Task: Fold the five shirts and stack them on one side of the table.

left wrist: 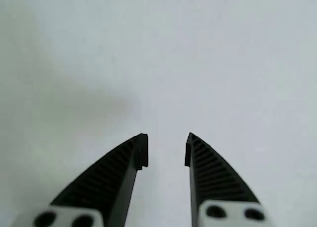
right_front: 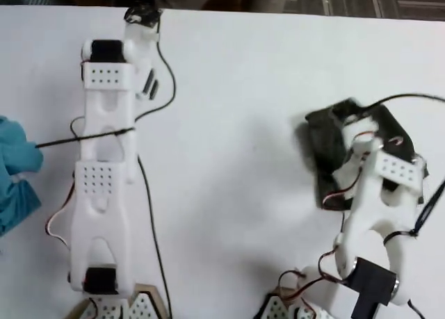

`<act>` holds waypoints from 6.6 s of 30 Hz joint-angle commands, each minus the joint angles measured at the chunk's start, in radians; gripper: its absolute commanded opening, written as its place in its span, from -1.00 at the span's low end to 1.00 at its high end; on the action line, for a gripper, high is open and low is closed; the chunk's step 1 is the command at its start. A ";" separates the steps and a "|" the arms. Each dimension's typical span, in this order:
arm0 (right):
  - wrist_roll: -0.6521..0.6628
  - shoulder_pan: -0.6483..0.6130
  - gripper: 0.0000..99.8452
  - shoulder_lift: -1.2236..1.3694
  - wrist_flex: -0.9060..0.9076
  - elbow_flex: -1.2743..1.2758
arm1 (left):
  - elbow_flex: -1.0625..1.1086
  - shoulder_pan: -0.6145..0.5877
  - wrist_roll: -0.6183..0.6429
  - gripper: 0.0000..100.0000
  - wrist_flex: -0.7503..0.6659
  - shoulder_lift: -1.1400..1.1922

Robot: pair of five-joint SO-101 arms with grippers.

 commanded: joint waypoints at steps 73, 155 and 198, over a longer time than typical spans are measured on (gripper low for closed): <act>-0.048 -0.116 -0.78 1.362 0.117 -1.774 | 0.004 -0.038 -0.002 -0.70 0.018 -0.083; -0.244 -0.010 -0.88 1.472 0.113 -1.840 | -0.004 -0.040 -0.003 -0.70 0.017 -0.083; -0.124 -0.064 -0.66 1.443 0.128 -2.005 | -0.002 -0.046 -0.003 -0.70 0.017 -0.083</act>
